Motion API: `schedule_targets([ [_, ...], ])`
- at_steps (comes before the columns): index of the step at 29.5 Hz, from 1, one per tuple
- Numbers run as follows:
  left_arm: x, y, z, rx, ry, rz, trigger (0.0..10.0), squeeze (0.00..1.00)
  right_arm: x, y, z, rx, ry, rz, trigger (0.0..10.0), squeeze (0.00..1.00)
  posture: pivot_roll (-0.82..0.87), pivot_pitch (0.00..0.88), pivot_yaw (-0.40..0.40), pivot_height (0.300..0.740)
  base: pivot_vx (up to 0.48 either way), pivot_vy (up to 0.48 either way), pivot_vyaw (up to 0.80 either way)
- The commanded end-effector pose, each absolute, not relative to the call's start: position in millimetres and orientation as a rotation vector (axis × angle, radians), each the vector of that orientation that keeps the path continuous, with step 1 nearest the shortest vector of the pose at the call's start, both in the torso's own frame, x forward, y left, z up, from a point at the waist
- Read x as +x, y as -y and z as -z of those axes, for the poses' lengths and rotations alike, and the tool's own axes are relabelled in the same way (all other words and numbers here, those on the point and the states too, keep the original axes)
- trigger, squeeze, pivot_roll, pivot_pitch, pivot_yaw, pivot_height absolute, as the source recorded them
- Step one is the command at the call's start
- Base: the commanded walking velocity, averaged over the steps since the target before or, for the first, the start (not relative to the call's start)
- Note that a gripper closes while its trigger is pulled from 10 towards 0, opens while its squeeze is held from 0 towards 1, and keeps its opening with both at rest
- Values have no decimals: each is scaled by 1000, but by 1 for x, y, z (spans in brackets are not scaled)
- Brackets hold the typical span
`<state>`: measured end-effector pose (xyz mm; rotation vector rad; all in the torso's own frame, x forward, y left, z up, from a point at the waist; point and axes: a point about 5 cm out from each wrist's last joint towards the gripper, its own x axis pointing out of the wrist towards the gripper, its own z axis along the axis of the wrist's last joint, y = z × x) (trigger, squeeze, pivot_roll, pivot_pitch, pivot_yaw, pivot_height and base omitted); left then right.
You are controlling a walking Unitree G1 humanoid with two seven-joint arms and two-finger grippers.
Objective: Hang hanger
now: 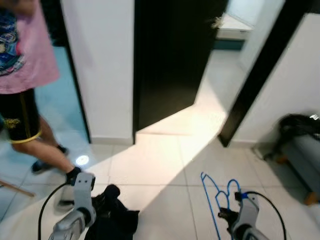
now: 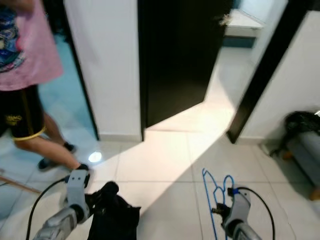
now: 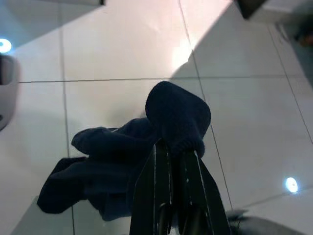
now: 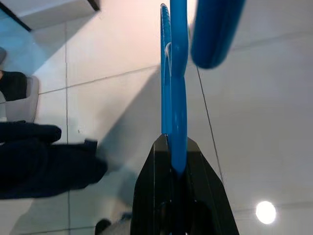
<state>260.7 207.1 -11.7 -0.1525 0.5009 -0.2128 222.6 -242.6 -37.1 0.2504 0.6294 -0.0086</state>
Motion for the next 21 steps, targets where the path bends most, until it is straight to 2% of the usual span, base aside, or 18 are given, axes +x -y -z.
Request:
schedule_targets([
  [1, 262, -206, 10, -156, -477, 220, 10000, 0, 220, 243, 38, 247, -633, 4, 10000, 0, 30, 78, -31, 740, 0, 0, -800],
  [14, 263, -208, 7, -128, -452, 210, 10000, 0, 220, 240, 38, 239, -631, -31, 10000, 0, 23, 92, -31, 740, 0, 0, -800],
  [21, 278, -213, -8, -46, -400, 201, 10000, 0, 221, 237, 38, 235, -631, -70, 10000, 0, 23, 97, -31, 740, 0, 0, -800],
])
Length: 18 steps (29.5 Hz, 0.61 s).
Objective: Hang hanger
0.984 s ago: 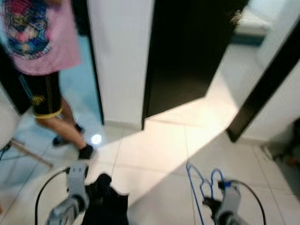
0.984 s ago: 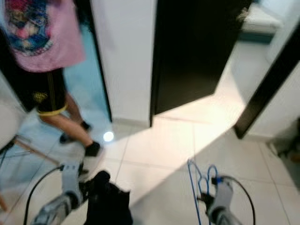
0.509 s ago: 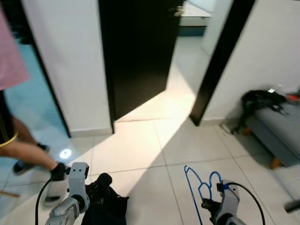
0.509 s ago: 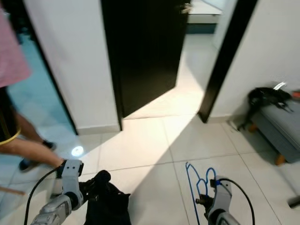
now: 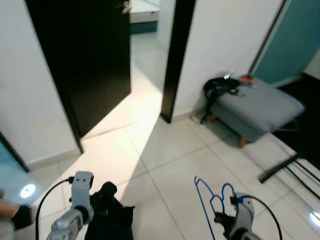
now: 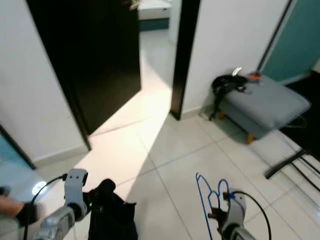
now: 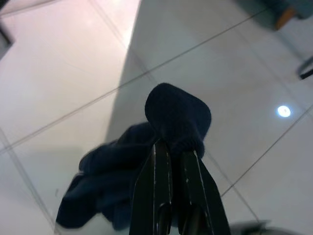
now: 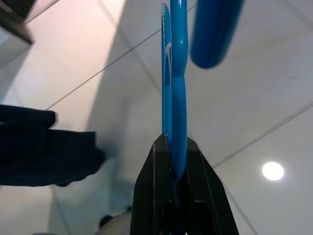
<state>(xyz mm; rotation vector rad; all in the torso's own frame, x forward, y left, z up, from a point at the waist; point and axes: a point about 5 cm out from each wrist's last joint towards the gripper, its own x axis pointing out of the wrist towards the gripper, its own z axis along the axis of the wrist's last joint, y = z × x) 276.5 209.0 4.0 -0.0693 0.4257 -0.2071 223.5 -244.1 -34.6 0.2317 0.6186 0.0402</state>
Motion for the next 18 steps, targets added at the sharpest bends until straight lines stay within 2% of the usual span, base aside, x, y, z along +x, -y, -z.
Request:
schedule_targets([
  [1, 285, -214, -17, -24, -373, 206, 10000, 0, 222, 236, 37, 230, -625, -89, 10000, 0, 25, 98, -28, 740, 0, 0, -800],
  [4, 302, -215, -38, 24, -298, 212, 10000, 0, 230, 233, 27, 169, -589, -182, 10000, 0, 20, 99, -27, 740, 0, 0, -800],
  [8, 309, -215, -48, 38, -265, 207, 10000, 0, 237, 233, 17, 111, -561, -259, 10000, 0, 16, 102, -26, 740, 0, 0, -800],
  [10, 322, -211, -68, 55, -200, 207, 10000, 0, 247, 235, -3, 23, -509, -379, 10000, 0, 12, 102, -29, 740, 0, 0, -800],
  [12, 322, -211, -68, 55, -200, 207, 10000, 0, 247, 235, -3, 23, -509, -379, 10000, 0, 12, 102, -29, 740, 0, 0, -800],
  [14, 337, -208, -97, 58, -113, 204, 10000, 0, 256, 238, -29, -57, -446, -490, 10000, 0, 13, 101, -29, 740, 0, 0, -800],
  [15, 337, -208, -97, 58, -113, 204, 10000, 0, 256, 238, -29, -57, -446, -490, 10000, 0, 13, 101, -29, 740, 0, 0, -800],
  [16, 347, -203, -124, 55, -39, 219, 10000, 0, 261, 239, -56, -115, -394, -584, 10000, 0, 14, 102, -29, 740, 0, 0, -800],
  [18, 352, -199, -136, 59, -6, 232, 10000, 0, 262, 239, -69, -130, -365, -626, 10000, 0, 12, 101, -27, 740, 0, 0, -800],
])
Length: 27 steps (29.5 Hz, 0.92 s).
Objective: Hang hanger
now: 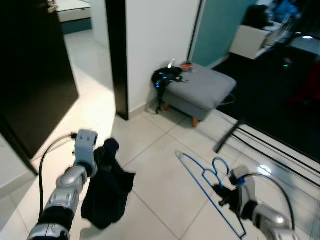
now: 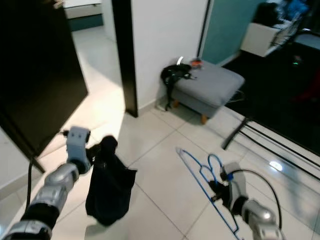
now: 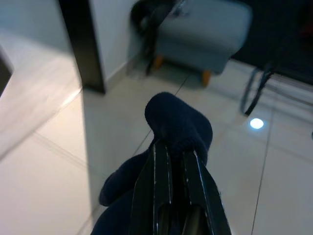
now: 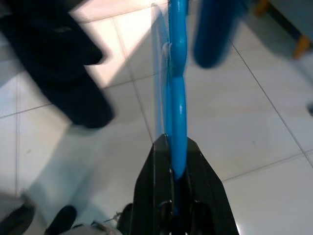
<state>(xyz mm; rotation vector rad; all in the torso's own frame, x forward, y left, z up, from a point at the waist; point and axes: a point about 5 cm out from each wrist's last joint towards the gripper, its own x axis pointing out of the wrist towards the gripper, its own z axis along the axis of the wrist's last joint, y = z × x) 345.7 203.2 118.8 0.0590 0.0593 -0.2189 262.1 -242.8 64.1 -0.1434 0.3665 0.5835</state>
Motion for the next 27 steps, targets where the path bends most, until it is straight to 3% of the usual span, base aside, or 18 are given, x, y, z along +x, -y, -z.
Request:
schedule_targets([
  [1, 354, -197, -143, 62, 12, 241, 10000, 0, 262, 237, -77, -137, -348, -652, 10000, 0, 12, 101, -27, 740, 0, 0, -800],
  [9, 363, -183, -191, 70, 119, 285, 10000, 0, 252, 228, -128, -144, -233, -835, 10000, 0, 4, 98, -19, 740, 0, 0, -800],
  [12, 365, -175, -216, 50, 158, 296, 10000, 0, 247, 223, -163, -124, -131, -897, 10000, 0, 0, 98, -18, 740, 0, 0, 0],
  [16, 365, -168, -226, 28, 149, 292, 10000, 0, 243, 214, -178, -126, -96, -946, 10000, 0, -4, 95, -16, 740, 0, 0, 0],
  [27, 360, -146, -234, -115, 53, 306, 10000, 0, 246, 207, -185, -128, -88, -917, 10000, 0, 0, 88, -19, 740, 0, 0, 0],
])
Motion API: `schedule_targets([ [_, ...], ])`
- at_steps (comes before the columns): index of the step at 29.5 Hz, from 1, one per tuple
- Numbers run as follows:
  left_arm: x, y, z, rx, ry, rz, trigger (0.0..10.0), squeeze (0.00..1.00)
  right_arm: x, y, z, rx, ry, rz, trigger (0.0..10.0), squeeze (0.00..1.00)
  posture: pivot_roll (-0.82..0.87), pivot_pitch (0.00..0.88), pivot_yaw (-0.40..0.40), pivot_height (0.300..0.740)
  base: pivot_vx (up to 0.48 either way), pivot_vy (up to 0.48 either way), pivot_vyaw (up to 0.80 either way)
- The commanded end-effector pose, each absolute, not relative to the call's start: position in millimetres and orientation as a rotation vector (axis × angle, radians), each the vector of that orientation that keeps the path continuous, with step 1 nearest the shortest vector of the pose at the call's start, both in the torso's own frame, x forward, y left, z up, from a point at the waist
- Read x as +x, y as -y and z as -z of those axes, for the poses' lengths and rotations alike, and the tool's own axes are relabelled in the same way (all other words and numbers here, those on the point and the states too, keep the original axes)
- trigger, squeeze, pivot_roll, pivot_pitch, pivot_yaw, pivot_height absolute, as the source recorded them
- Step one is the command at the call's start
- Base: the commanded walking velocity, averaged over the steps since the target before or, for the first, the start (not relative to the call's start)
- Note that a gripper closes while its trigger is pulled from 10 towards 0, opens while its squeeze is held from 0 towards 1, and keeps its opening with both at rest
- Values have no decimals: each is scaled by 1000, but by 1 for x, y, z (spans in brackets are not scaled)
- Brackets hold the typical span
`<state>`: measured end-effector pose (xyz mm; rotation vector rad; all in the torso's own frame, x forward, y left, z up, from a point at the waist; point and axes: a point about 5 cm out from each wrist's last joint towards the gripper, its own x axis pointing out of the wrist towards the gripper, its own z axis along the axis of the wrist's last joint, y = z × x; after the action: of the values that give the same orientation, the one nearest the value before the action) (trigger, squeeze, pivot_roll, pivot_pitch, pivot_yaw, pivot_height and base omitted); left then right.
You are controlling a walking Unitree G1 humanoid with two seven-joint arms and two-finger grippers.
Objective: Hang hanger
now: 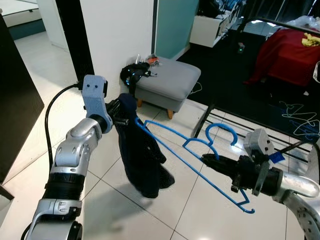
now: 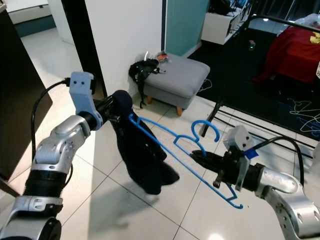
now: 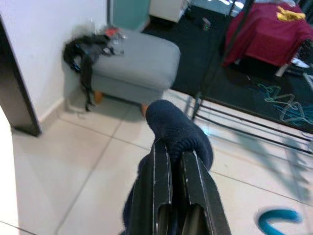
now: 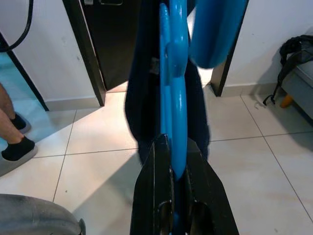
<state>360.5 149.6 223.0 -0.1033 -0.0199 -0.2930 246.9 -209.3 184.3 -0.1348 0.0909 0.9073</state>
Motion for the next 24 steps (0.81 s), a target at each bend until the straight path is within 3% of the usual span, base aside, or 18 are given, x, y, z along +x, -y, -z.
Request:
schedule_targets([
  [1, 358, -142, -234, -134, 28, 309, 10000, 0, 246, 206, -185, -126, -94, -914, 10000, 0, 1, 86, -19, 740, 0, 0, 0],
  [10, 348, -123, -234, -264, -82, 330, 10000, 0, 249, 198, -182, -123, -144, -913, 10000, 0, 7, 75, -26, 740, 0, 0, 0],
  [24, 344, -122, -238, -319, -126, 286, 10000, 0, 247, 197, -175, -113, -217, -909, 10000, 0, 2, 83, -25, 740, 0, 0, 0],
])
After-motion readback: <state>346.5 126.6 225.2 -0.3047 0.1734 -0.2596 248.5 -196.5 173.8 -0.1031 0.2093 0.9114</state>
